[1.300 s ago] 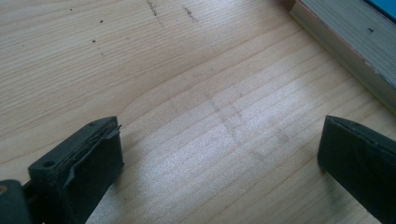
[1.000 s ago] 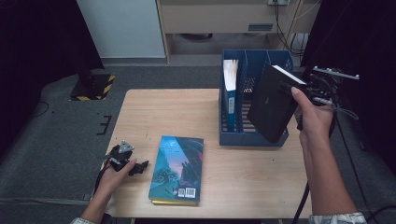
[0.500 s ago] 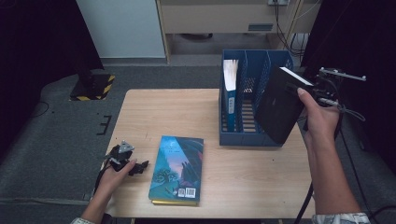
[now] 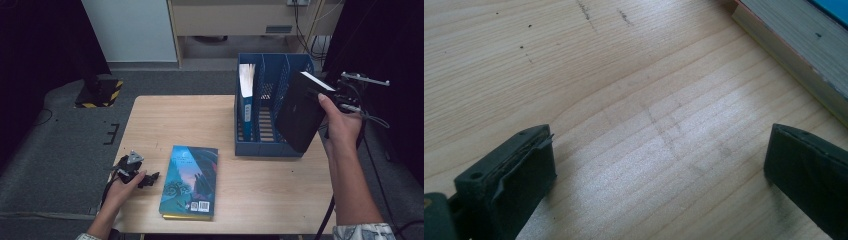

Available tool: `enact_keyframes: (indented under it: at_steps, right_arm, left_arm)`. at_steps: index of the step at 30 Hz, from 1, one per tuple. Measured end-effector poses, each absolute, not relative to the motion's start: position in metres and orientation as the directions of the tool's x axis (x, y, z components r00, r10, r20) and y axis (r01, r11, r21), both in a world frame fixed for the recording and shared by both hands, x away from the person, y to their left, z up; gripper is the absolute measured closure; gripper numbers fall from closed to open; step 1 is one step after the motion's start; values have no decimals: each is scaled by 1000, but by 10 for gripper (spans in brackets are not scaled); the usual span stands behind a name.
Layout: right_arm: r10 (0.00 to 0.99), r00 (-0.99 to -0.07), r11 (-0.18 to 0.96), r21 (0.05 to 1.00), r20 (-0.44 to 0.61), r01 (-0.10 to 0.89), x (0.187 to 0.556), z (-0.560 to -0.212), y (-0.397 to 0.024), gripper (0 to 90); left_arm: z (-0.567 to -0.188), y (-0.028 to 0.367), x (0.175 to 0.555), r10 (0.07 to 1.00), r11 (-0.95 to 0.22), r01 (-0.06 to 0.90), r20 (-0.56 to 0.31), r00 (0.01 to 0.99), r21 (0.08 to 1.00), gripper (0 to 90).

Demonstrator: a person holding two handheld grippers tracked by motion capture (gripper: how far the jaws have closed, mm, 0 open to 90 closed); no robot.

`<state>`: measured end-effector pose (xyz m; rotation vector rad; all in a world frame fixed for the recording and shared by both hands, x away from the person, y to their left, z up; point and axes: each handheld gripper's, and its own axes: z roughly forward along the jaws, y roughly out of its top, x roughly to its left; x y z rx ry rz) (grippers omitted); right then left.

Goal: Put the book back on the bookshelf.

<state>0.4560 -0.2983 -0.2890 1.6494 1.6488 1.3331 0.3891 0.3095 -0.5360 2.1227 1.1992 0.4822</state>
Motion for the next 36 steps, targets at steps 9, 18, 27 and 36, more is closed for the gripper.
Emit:
enact_keyframes:
  at_steps: [9, 18, 27, 36]
  right_arm:
    - [940, -165, -180, 846, 297, 501, 458, -287, -308, 531]
    - [949, -129, -189, 845, 289, 500, 476, -295, -316, 531]
    - [962, -103, -173, 857, 252, 486, 495, -303, -310, 531]
    - [969, -85, -163, 863, 231, 479, 508, -310, -301, 531]
  left_arm:
    - [-536, 309, 389, 857, -375, 620, 3, 515, 689, 0]
    - [-536, 310, 389, 857, -375, 619, 3, 516, 690, 0]
    - [-536, 310, 389, 856, -376, 618, 3, 517, 691, 0]
    - [-536, 309, 389, 857, -373, 620, 1, 515, 691, 0]
